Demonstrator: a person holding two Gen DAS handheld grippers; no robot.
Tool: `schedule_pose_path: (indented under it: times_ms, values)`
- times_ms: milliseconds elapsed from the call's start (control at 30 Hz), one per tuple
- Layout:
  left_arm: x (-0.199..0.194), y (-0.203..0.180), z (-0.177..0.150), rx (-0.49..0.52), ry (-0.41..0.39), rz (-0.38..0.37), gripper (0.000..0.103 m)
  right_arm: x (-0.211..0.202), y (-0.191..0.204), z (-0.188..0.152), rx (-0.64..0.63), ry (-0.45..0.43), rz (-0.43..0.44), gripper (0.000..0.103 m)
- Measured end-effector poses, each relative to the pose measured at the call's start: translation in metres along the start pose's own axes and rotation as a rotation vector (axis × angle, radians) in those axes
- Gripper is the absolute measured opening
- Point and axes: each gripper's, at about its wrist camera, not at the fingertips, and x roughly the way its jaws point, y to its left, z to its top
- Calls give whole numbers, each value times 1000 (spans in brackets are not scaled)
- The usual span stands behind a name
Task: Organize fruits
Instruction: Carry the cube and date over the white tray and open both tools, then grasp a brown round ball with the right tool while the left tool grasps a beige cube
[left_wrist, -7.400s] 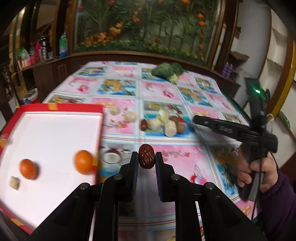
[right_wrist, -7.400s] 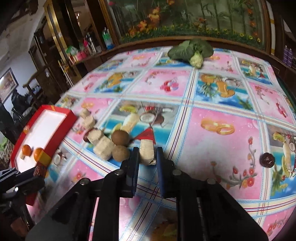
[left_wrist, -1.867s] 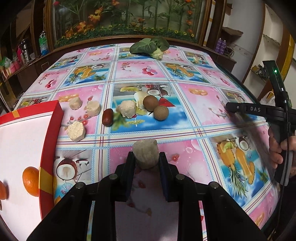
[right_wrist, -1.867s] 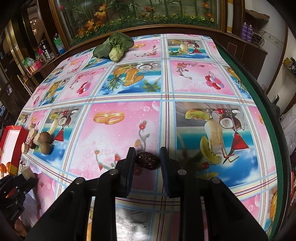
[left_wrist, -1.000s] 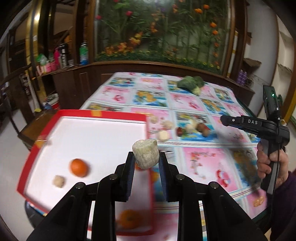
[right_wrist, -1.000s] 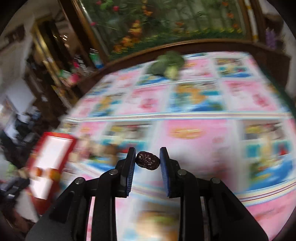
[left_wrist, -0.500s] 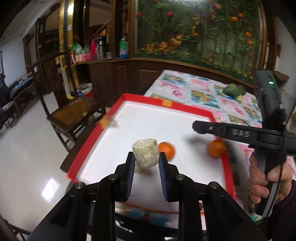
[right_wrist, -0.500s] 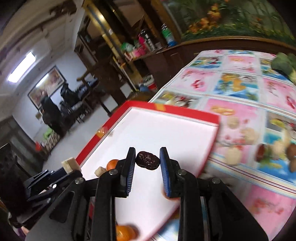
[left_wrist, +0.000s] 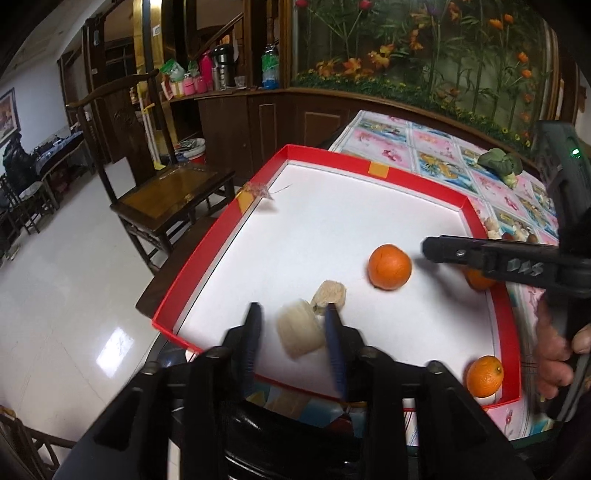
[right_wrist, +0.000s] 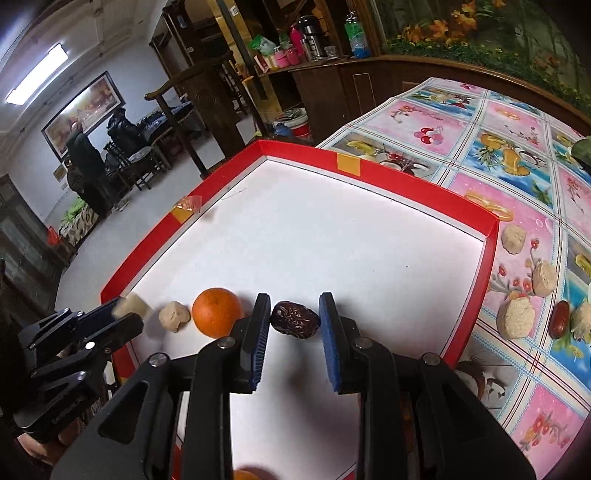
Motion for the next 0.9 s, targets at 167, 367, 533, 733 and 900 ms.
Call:
schedule_pose_path:
  times_ms: [167, 367, 533, 733, 900]
  values:
    - [-12, -7, 4, 2, -23, 6, 51, -24, -24, 3, 88, -30, 90, 30]
    - [-24, -53, 13, 88, -60, -63, 58, -80, -83, 4, 162, -158, 42, 39]
    - [-31, -109, 18, 192, -72, -171, 58, -136, -171, -15, 332, -240, -41, 39]
    - [-30, -168, 21, 287, -73, -252, 58, -173, -230, -38, 395, -234, -122, 38]
    - [-18, -198, 16, 333, -23, -278, 58, -173, -249, -50, 387, -152, -145, 38]
